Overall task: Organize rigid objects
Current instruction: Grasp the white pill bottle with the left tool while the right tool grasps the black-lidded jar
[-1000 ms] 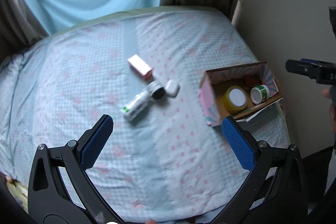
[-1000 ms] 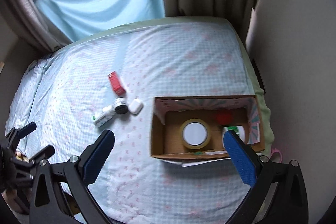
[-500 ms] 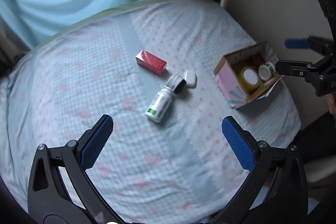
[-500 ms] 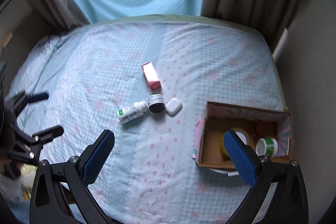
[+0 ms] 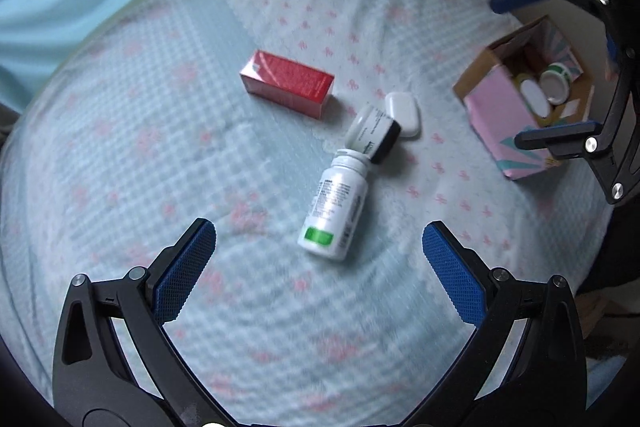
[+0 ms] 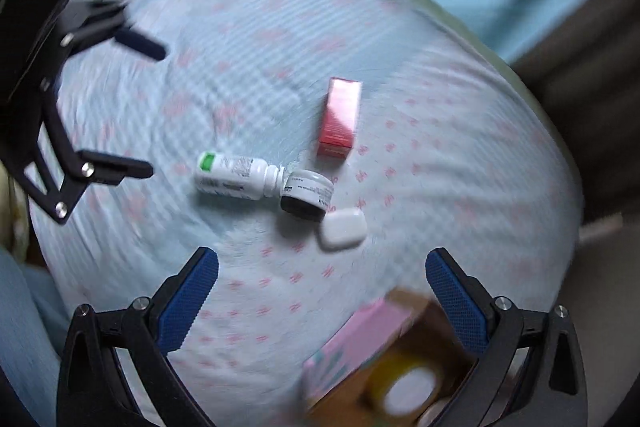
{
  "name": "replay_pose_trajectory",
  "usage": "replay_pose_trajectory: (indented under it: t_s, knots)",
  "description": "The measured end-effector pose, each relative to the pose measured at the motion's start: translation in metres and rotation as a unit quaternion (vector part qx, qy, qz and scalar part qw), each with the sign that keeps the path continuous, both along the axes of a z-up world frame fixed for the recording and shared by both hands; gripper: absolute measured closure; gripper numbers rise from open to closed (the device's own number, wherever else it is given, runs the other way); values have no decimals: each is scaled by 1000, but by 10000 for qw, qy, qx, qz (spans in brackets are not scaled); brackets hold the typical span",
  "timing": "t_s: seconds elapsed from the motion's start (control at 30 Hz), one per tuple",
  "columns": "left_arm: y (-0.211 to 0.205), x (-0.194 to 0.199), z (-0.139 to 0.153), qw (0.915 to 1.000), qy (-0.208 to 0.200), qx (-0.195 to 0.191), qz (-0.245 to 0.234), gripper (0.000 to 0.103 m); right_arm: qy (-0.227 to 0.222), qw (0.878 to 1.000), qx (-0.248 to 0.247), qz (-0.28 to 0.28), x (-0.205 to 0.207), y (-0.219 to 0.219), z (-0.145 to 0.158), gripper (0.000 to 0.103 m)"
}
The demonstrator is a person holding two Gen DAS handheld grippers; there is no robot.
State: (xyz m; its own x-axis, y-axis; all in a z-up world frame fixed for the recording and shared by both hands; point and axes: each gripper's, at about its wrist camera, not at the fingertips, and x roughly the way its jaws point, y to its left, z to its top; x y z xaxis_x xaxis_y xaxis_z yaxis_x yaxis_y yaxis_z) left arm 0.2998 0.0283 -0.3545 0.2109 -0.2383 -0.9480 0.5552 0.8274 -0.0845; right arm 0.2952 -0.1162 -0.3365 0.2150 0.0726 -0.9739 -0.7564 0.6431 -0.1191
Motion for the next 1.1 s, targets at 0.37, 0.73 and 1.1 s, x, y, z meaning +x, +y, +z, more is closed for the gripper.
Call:
replay_pose_trajectory:
  t_s: [0.37, 0.73, 1.1]
  knots:
    - [-48, 18, -105, 9961, 22, 371, -798, 26, 309, 9671, -45, 2524, 38, 17, -99, 18]
    - [-64, 10, -141, 9923, 149, 302, -1189, 38, 451, 9281, 246, 3688, 32, 31, -130, 26]
    - [-62, 5, -136, 9921, 74, 200, -1236, 55, 706, 9259, 389, 3690, 32, 44, -131, 49]
